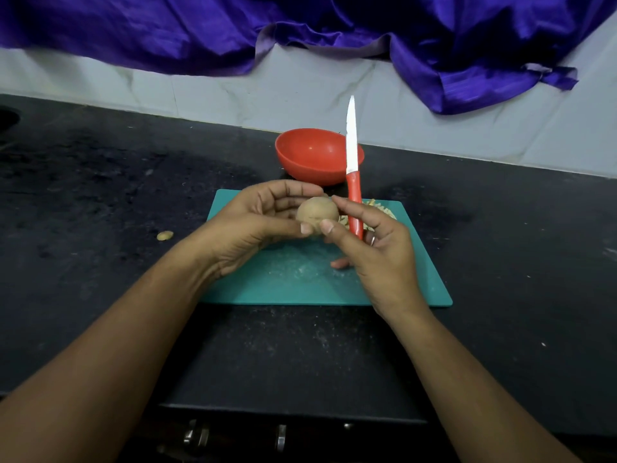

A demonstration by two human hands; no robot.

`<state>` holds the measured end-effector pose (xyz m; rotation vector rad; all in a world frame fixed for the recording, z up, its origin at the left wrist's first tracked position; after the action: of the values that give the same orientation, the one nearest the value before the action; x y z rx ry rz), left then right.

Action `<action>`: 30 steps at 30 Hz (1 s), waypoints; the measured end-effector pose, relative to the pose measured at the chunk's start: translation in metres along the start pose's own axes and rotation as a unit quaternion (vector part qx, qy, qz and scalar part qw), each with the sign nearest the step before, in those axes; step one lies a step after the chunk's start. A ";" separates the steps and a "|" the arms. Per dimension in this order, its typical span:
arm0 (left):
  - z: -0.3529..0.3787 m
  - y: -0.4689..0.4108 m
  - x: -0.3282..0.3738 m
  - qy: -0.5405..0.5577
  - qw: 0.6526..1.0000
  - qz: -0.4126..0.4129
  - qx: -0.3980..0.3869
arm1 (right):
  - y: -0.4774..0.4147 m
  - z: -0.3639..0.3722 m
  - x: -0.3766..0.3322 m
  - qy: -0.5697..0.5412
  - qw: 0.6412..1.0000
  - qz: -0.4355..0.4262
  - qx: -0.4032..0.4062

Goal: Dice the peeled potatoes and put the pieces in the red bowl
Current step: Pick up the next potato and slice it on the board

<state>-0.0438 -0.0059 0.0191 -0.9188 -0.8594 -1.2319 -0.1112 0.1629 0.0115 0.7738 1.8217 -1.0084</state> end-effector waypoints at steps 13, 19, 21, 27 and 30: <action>-0.019 -0.001 0.011 -0.184 0.976 0.087 0.079 | 0.001 -0.001 -0.001 0.042 0.998 -0.041 0.026; -0.028 -0.003 0.002 -0.241 0.968 0.049 0.040 | 0.002 -0.002 0.001 0.028 0.999 -0.011 0.018; -0.031 -0.002 0.002 -0.245 0.968 0.036 0.036 | 0.003 -0.004 0.003 0.044 0.999 0.001 0.028; -0.040 0.001 0.009 -0.318 0.945 0.027 0.072 | 0.010 -0.005 0.002 0.154 0.985 -0.031 0.067; -0.041 0.001 0.011 -0.335 0.937 0.040 0.084 | 0.013 -0.005 -0.001 0.175 0.982 -0.029 0.061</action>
<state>-0.0390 -0.0478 0.0130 -1.2419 -1.4245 -0.7498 -0.1018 0.1731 0.0094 1.0304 2.1055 -1.0819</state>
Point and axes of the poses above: each hand's wrist, its own y-axis away from the middle knuckle, its own z-axis out of the palm, x = y × z, the point moved 5 cm from there along -y, towards the middle knuckle, and after that the axes turned 15 degrees about y, right-handed, at the moved point
